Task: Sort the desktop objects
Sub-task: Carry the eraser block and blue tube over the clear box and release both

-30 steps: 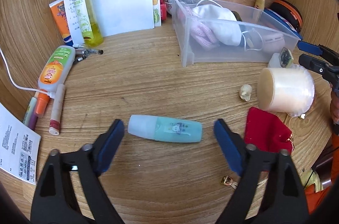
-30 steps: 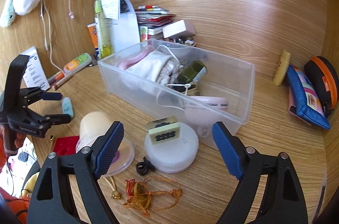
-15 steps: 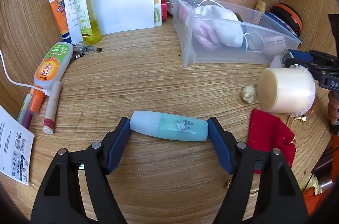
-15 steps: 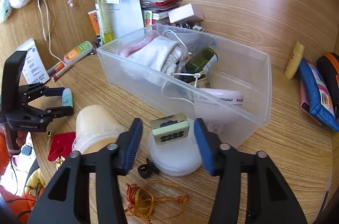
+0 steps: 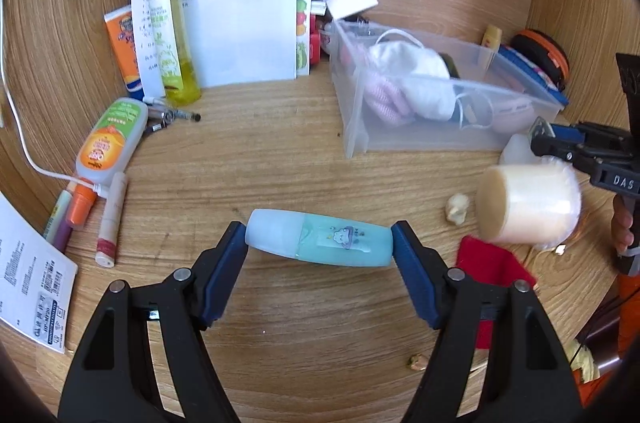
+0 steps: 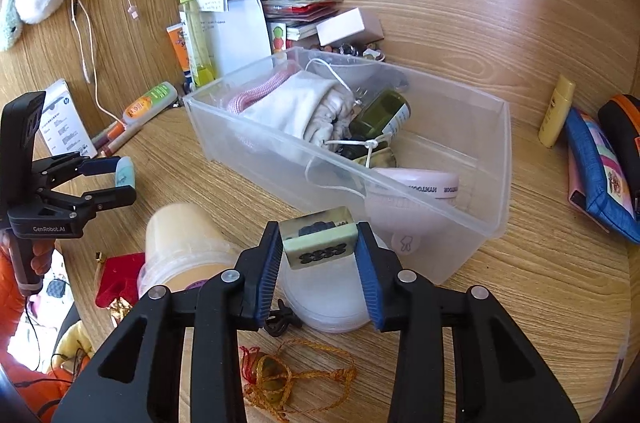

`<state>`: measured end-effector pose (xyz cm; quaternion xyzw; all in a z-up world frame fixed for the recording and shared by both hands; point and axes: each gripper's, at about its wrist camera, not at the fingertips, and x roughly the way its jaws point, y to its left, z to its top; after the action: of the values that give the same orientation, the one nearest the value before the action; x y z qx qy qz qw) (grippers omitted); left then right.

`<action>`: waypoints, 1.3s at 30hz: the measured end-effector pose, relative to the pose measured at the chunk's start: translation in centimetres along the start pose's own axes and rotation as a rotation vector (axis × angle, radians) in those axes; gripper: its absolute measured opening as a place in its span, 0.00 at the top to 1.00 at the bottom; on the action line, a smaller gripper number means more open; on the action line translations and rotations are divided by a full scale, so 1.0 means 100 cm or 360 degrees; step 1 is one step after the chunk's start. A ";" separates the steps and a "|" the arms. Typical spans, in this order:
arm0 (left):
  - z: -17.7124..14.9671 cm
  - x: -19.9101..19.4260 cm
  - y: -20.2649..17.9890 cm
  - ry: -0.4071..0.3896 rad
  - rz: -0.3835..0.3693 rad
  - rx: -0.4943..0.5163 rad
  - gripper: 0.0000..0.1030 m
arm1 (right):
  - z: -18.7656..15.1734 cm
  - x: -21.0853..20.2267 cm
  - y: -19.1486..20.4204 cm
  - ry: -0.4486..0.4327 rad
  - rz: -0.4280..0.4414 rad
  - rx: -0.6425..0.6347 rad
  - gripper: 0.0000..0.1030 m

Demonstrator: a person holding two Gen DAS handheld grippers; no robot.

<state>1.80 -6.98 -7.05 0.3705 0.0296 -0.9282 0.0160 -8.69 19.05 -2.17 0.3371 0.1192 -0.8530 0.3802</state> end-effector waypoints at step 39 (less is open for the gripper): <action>0.143 0.032 -0.049 -0.0308 -0.0111 -0.0042 0.29 | 0.092 -0.006 -0.062 -0.0212 -0.0119 0.0204 0.67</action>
<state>-10.61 -3.06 1.32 0.2776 0.0530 -0.9592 -0.0086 -17.38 19.40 4.74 0.2985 0.0513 -0.8930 0.3328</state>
